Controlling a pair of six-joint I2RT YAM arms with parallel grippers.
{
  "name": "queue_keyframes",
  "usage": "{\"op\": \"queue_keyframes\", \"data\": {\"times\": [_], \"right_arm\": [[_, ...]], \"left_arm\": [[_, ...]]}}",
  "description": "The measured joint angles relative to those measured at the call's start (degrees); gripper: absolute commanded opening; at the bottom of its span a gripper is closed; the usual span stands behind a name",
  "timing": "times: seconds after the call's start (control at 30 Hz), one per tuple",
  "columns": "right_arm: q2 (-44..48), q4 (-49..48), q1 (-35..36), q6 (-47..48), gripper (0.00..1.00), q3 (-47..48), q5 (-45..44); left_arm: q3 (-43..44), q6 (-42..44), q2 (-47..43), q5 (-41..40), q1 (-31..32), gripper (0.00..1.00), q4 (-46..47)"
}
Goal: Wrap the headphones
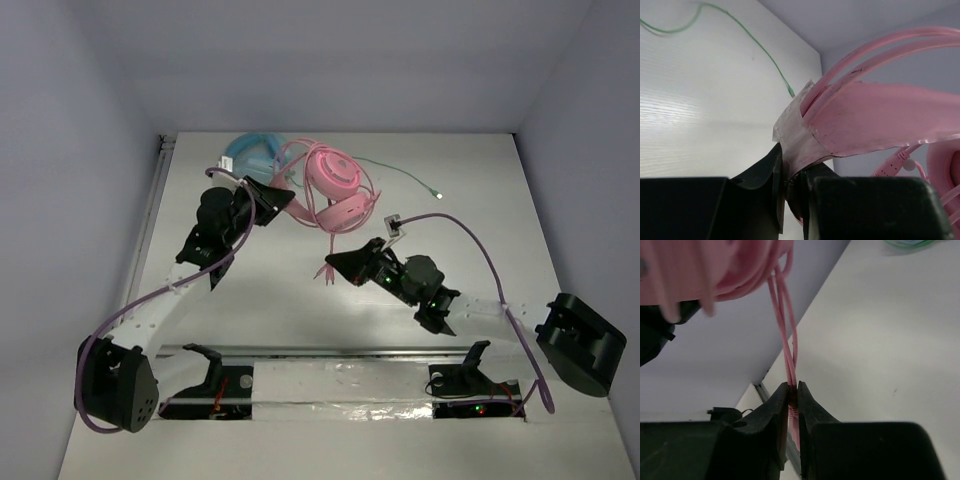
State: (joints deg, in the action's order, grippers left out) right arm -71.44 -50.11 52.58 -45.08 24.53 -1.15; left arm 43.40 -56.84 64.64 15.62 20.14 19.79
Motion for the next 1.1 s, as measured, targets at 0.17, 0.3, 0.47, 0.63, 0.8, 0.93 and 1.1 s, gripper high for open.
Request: {"op": "queue_keyframes", "data": {"times": [0.17, 0.3, 0.47, 0.63, 0.8, 0.93, 1.1], "right_arm": [[0.48, -1.84, -0.04, -2.43, 0.0, -0.07, 3.76], [-3.45, -7.32, -0.09, -6.4, 0.0, 0.07, 7.89], [-7.82, -14.25, -0.31, -13.09, 0.0, 0.07, 11.56], [-8.39, -18.14, -0.42, -18.36, 0.0, 0.07, 12.72], [-7.69, -19.5, -0.39, -22.75, 0.0, -0.79, 11.58], [-6.45, -19.71, -0.31, -26.58, 0.01, -3.26, 7.89], [-4.94, -20.06, 0.13, -29.88, 0.01, -4.42, 1.05]], "left_arm": [[0.04, 2.29, -2.56, -7.02, 0.7, 0.0, -1.68], [-0.35, 3.41, -2.58, -11.93, 4.0, 0.0, -1.73], [-2.6, 4.87, -2.56, -19.82, 9.11, 0.0, -1.68], [-6.01, 4.87, -2.58, -27.91, 13.4, 0.0, 0.98], [-9.31, 4.87, -2.64, -34.49, 18.29, 0.0, 3.21], [-12.5, 4.87, -3.63, -39.93, 22.64, 0.0, 4.74], [-14.21, 4.5, -5.35, -47.63, 28.46, 0.0, 4.85]]}}
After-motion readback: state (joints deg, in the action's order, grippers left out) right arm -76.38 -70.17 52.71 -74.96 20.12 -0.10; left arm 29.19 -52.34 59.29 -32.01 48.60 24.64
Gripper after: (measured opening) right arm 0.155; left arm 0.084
